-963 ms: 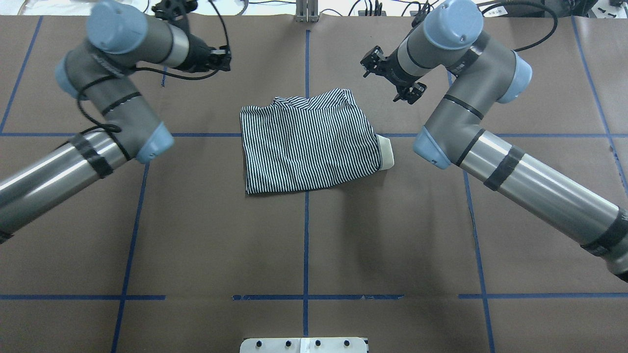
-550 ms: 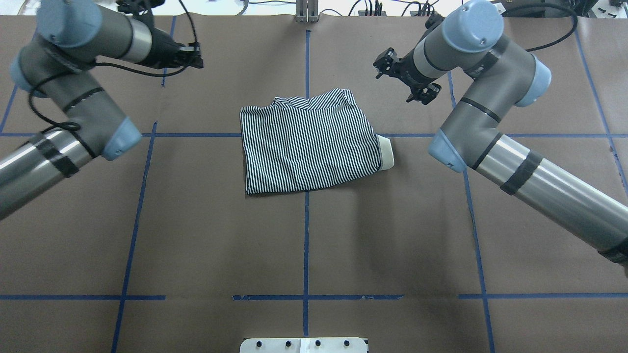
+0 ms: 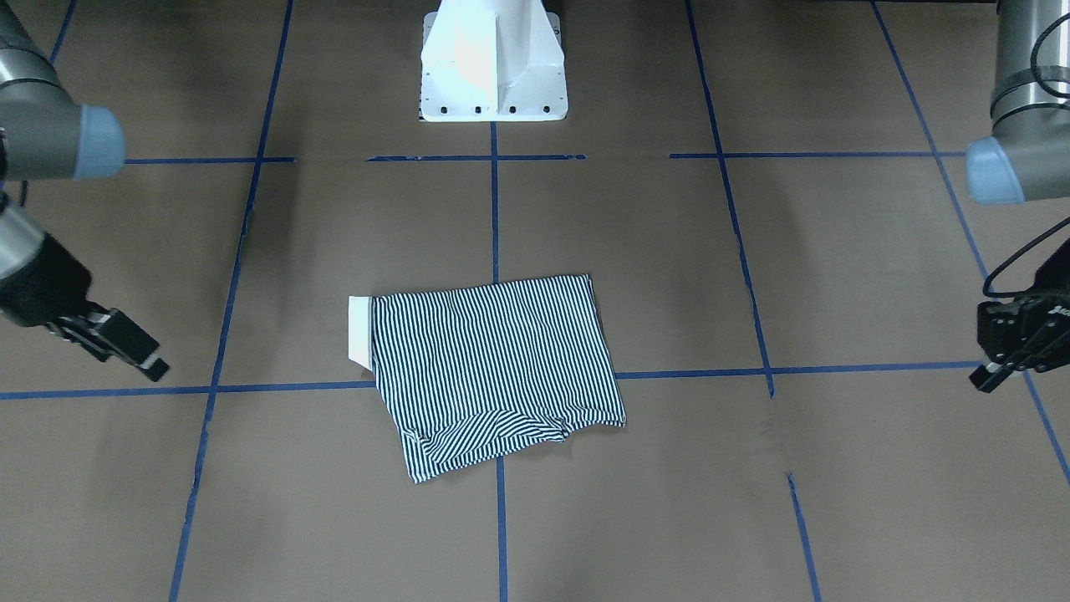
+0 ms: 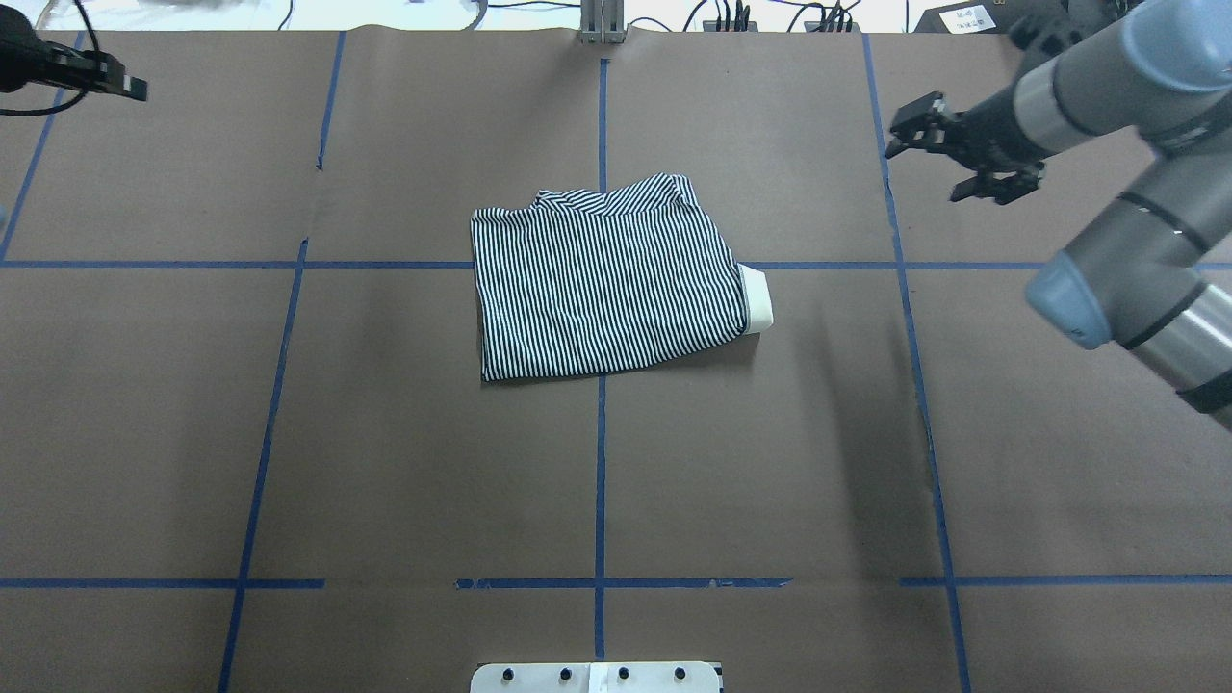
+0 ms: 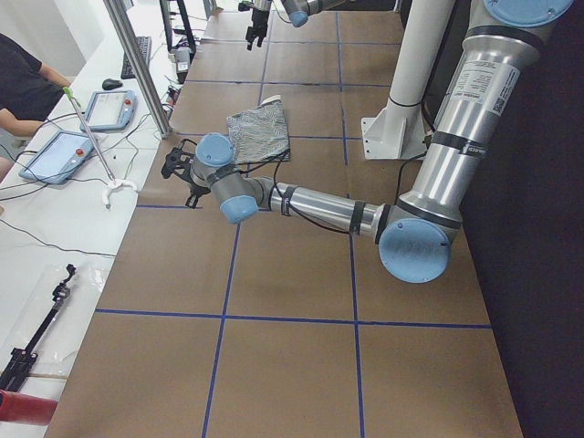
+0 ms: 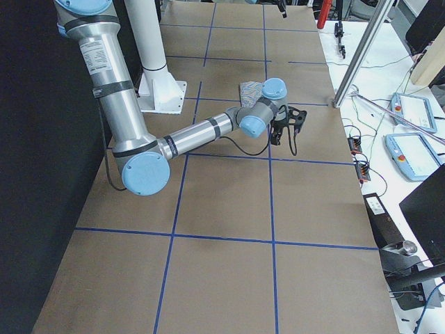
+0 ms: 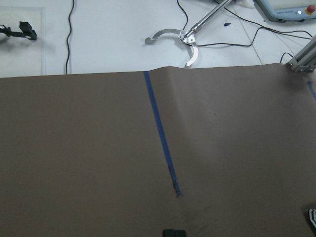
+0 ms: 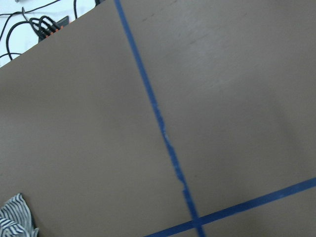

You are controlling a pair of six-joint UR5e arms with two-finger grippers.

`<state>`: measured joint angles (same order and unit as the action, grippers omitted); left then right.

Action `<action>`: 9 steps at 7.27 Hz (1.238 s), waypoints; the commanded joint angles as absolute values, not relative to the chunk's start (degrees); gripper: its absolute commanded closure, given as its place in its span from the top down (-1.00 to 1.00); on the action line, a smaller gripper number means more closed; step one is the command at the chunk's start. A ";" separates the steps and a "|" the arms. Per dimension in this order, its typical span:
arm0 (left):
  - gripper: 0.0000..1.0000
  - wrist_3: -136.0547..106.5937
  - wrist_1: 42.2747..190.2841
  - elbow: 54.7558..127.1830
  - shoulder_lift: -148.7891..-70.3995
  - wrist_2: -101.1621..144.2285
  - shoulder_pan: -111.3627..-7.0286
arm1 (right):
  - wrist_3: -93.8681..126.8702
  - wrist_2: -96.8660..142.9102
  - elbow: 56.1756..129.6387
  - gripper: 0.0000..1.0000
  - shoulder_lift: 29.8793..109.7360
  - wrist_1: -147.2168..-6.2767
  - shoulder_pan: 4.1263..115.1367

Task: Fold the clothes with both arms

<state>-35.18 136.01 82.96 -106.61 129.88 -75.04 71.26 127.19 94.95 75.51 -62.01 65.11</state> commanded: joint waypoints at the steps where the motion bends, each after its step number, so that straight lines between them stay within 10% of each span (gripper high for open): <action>1: -1.00 -19.07 126.89 83.93 -104.59 133.83 -85.20 | 45.83 134.11 94.84 1.00 84.08 -65.18 77.99; 4: -1.00 -4.04 103.79 87.25 -104.85 134.12 -92.89 | 10.66 136.76 94.75 1.00 87.62 -83.78 89.71; 6: -0.15 -3.52 92.32 92.26 -102.85 134.21 -93.34 | -4.06 135.53 94.66 1.00 87.01 -97.15 91.93; 7: 0.99 -3.52 90.28 92.55 -102.48 134.21 -93.34 | -8.65 135.53 94.92 1.00 87.01 -99.64 92.28; 9: 1.00 -3.43 91.75 95.70 -97.22 134.03 -92.90 | -10.02 135.53 94.57 1.00 87.45 -100.11 91.24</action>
